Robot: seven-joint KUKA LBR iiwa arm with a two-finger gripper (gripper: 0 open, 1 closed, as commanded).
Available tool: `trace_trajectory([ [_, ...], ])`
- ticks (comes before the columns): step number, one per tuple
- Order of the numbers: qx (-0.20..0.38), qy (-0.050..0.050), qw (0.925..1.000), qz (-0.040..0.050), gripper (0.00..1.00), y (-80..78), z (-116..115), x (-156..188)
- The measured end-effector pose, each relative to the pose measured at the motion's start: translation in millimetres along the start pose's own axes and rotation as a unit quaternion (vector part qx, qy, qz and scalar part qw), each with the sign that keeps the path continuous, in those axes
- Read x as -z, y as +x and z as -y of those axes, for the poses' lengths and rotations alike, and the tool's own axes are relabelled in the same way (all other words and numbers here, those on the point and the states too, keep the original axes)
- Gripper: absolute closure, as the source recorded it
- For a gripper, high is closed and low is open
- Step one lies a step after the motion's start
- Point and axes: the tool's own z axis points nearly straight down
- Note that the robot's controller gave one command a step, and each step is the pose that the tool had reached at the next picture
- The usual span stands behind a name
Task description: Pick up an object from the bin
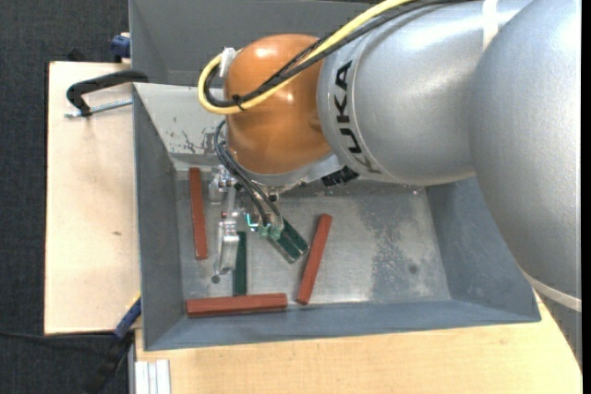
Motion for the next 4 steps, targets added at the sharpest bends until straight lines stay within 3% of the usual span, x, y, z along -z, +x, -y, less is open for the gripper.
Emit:
trace_trajectory([
  [1, -0.001, -0.001, 1.0000, 0.0037, 0.00, -2.2, 1, 4],
  [2, -0.006, -0.002, 1.0000, 0.0053, 0.00, -5.4, 39, -48],
  [3, -0.026, 0.001, 0.9997, 0.0023, 0.00, 15.2, 45, -75],
  [4, 0.046, -0.002, 0.9989, 0.0057, 0.00, -7.2, 74, -85],
])
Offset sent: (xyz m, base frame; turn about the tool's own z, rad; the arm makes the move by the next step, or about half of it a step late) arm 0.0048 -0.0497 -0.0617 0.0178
